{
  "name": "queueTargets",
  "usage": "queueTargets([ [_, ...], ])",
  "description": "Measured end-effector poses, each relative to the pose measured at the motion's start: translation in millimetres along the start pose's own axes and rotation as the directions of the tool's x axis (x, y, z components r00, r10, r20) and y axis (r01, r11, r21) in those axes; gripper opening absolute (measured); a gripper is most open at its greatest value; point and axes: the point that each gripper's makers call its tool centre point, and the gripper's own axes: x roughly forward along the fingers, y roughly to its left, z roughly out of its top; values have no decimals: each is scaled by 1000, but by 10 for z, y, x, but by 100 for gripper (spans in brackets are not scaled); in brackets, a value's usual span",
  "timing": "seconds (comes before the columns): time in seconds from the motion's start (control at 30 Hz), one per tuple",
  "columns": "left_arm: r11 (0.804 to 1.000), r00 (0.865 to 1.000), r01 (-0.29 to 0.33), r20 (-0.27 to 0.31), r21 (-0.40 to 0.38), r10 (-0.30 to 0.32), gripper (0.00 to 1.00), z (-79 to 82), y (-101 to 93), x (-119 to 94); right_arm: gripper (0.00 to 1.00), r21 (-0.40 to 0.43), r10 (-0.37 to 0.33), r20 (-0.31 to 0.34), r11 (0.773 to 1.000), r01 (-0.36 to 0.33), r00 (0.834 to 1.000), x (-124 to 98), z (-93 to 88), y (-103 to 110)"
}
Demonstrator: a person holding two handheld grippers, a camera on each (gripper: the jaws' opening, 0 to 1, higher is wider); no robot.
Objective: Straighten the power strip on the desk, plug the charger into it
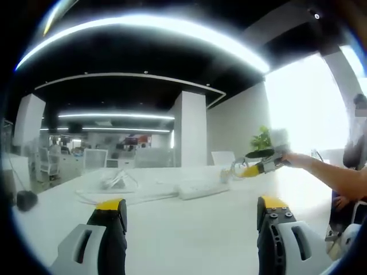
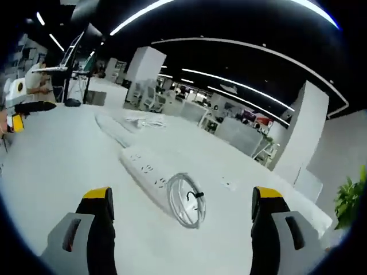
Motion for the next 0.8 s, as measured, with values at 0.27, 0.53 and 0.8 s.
queueTargets([
  [0.27, 1000, 1000, -12, -3, -1, 12, 97, -8, 44, -11, 100, -223, 129, -82, 964, -145, 988, -19, 124, 97],
  [0.53, 1000, 1000, -16, -10, 4, 16, 97, -23, 59, -7, 100, -384, 225, -169, 881, -274, 960, 12, 257, 139],
  [0.8, 1000, 1000, -16, -13, 4, 16, 97, -31, 60, 13, 100, -500, 243, -300, 784, -369, 923, 91, 189, 118],
])
